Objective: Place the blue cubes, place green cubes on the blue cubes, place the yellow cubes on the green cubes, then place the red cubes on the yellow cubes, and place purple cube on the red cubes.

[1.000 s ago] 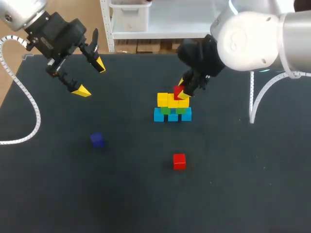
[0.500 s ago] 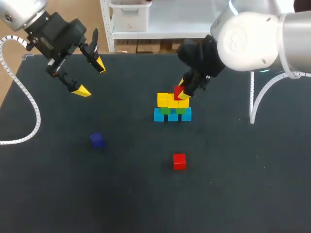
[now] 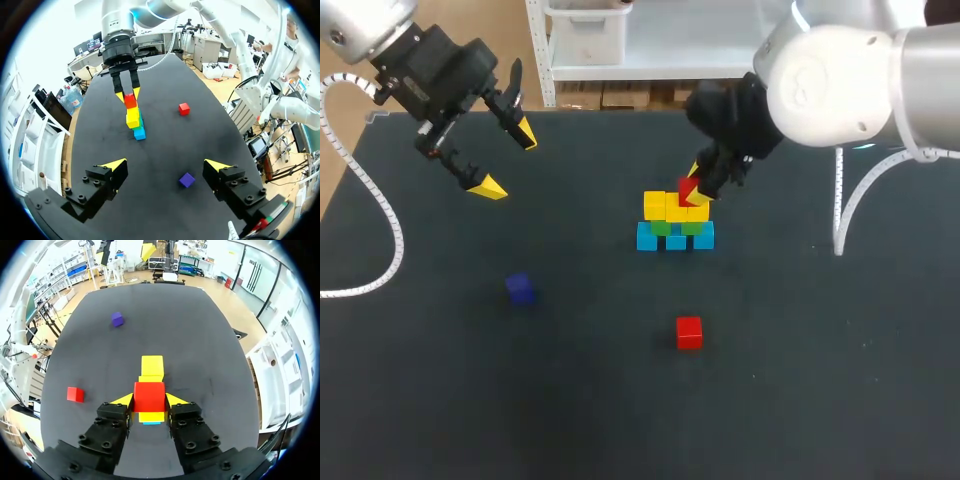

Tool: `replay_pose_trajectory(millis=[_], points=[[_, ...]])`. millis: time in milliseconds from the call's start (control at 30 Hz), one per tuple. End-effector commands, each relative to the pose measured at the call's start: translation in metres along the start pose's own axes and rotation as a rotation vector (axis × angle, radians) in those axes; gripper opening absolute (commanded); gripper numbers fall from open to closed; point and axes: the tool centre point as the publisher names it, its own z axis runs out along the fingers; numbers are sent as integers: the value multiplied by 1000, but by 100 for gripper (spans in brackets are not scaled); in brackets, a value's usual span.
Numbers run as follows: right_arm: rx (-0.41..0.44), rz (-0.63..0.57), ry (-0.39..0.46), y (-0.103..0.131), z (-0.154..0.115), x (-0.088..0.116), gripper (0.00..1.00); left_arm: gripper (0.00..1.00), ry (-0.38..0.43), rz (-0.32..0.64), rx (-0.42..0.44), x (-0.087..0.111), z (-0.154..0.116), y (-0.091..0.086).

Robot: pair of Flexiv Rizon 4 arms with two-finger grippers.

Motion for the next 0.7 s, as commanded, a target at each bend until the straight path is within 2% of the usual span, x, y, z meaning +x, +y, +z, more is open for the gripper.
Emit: replay_pose_trajectory(millis=[33, 400, 700], points=[[-2, 0, -3, -1, 0, 0, 28, 100, -2, 4, 1, 1, 0, 1], [4, -1, -3, -2, -1, 0, 34, 100, -2, 4, 1, 1, 0, 1], [4, 2, -4, -2, -1, 0, 49, 100, -2, 4, 1, 1, 0, 1]])
